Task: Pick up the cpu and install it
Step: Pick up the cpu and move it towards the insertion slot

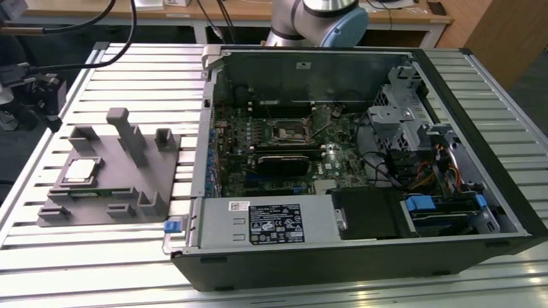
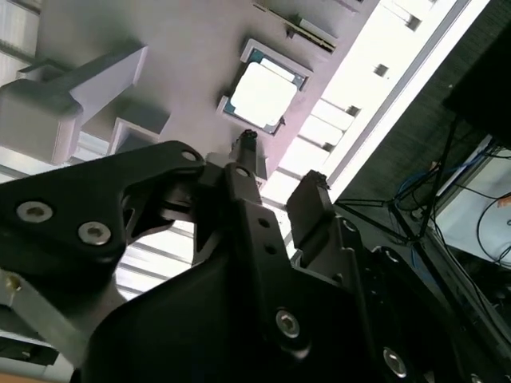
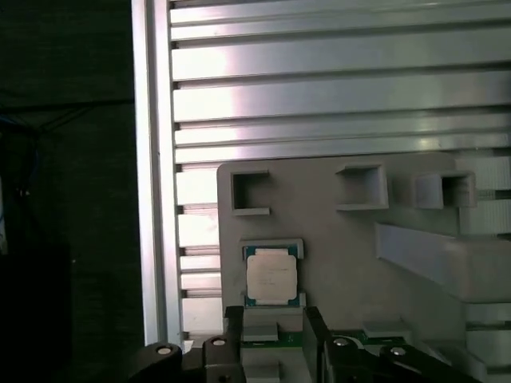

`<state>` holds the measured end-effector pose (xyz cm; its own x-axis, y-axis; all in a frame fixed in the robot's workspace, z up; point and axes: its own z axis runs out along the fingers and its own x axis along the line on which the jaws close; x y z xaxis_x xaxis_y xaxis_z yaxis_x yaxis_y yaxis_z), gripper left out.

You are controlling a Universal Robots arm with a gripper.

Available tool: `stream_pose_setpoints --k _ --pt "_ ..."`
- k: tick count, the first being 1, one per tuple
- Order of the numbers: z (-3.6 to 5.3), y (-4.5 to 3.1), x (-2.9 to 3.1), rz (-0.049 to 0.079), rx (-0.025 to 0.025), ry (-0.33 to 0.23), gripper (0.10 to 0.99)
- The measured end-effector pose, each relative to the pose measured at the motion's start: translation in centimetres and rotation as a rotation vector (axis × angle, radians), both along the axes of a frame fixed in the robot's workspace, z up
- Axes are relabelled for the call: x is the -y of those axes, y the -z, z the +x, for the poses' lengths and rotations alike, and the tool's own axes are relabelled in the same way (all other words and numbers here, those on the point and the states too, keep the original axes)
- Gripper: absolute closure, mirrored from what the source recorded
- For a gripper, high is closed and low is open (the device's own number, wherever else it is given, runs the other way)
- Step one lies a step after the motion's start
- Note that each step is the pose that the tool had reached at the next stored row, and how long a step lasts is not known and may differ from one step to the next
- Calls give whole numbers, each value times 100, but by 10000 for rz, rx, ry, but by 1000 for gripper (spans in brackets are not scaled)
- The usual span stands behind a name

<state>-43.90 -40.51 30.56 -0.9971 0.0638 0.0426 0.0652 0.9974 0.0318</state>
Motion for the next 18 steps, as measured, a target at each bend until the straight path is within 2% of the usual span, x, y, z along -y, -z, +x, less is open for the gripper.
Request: stream_pose_setpoints --k 1,2,5,7,8,18 --pt "0 16 9 16 0 -9 620" --pt "0 34 17 25 1 -18 620" --pt "-1 86 40 37 1 -78 447" --pt "-1 100 41 26 -7 -106 447" --pt "0 106 42 17 -11 -108 380" --pt "-1 176 54 31 -5 -111 380"
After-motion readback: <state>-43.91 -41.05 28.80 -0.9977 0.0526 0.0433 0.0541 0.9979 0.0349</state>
